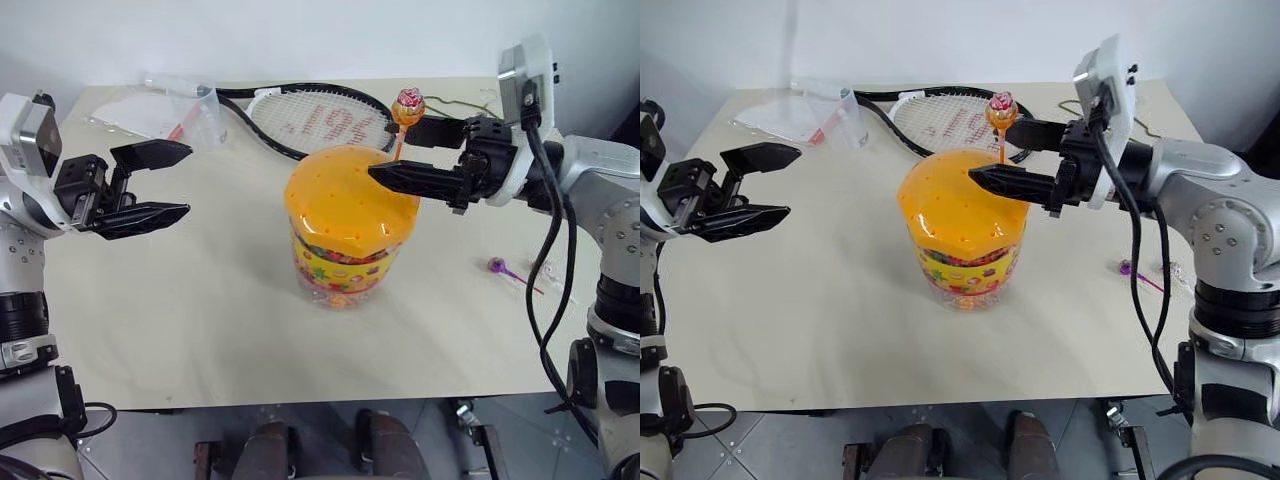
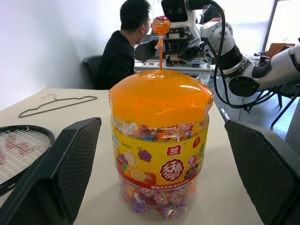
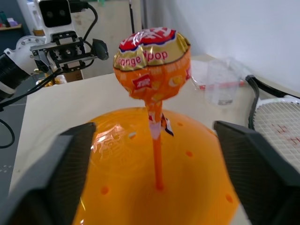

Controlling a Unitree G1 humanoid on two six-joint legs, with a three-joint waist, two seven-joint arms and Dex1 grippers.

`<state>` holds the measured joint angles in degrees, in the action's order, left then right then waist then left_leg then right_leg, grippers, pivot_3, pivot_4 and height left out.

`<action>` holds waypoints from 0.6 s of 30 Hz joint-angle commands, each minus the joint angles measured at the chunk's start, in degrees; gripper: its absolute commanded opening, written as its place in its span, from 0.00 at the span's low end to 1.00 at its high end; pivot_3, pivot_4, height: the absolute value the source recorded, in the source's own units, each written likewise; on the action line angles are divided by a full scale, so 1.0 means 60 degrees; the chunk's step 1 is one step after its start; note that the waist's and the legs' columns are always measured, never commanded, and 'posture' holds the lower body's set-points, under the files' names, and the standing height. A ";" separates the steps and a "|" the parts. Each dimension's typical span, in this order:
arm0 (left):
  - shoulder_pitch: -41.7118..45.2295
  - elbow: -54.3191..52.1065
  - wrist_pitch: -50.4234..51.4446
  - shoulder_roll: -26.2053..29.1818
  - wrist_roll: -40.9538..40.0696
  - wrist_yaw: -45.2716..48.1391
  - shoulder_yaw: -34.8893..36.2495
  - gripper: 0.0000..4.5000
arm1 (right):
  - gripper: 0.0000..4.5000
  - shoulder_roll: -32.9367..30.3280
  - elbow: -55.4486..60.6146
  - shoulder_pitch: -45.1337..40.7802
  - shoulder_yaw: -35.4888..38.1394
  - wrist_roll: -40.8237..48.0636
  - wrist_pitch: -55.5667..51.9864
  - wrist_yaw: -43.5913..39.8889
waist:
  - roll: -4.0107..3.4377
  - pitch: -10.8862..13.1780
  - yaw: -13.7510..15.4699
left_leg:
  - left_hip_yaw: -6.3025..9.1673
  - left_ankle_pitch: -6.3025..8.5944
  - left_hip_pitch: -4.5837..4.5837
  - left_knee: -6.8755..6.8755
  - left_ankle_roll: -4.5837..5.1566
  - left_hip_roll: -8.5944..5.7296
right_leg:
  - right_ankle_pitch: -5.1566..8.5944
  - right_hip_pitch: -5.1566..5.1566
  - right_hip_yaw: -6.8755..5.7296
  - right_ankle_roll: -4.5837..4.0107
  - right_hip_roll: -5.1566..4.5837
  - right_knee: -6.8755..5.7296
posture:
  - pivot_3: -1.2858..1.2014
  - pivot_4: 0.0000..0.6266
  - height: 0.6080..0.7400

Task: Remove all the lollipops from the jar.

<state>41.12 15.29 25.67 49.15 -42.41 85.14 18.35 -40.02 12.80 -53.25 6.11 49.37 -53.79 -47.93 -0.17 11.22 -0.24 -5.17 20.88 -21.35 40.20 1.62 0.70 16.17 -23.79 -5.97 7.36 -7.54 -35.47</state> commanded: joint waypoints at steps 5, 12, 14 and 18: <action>-0.0472 -0.0591 0.0097 0.0309 -0.0208 -0.0150 0.0551 1.00 | 0.32 0.0094 -0.0193 -0.0563 -0.0127 -0.0272 0.0520 -0.0363 | 0.0000 0.0000 -0.0009 | -0.0001 0.0000 0.0000 0.0000 0.0000 0.0003 | 0.0000 -0.0002 -0.0003 0.0000 0.0002 -0.0001 | 0.52 0.24 1.00; -0.0537 -0.0611 0.0094 0.0257 -0.0199 -0.0201 0.0542 1.00 | 0.01 0.0337 -0.0371 -0.1190 -0.0170 -0.0402 0.0655 -0.0374 | 0.0000 0.0000 -0.0022 | -0.0002 0.0000 0.0000 -0.0001 0.0000 0.0005 | 0.0000 -0.0006 -0.0002 0.0000 0.0001 -0.0002 | 0.52 0.24 1.00; -0.0520 -0.0600 0.0088 0.0242 -0.0203 -0.0199 0.0531 1.00 | 0.01 0.0374 -0.0422 -0.1342 -0.0114 -0.0448 0.0737 -0.0371 | 0.0000 0.0000 -0.0020 | -0.0003 0.0000 0.0000 -0.0001 0.0000 0.0004 | 0.0000 -0.0007 -0.0003 0.0000 0.0002 -0.0002 | 0.52 0.24 1.00; -0.0503 -0.0569 0.0060 0.0213 -0.0201 -0.0163 0.0507 1.00 | 0.01 0.0213 -0.0593 -0.1792 0.0038 -0.0592 0.0811 -0.0287 | 0.0000 0.0000 -0.0010 | -0.0003 0.0000 -0.0001 -0.0001 0.0000 0.0004 | 0.0000 -0.0007 -0.0003 0.0000 -0.0001 -0.0002 | 0.52 0.24 1.00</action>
<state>37.57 13.43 26.33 49.75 -42.52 84.02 20.27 -37.62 8.55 -61.54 4.22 45.87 -50.06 -49.77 -0.17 11.22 -0.30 -5.19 20.88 -21.36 40.19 1.62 0.72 16.17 -23.84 -5.99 7.36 -7.55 -35.48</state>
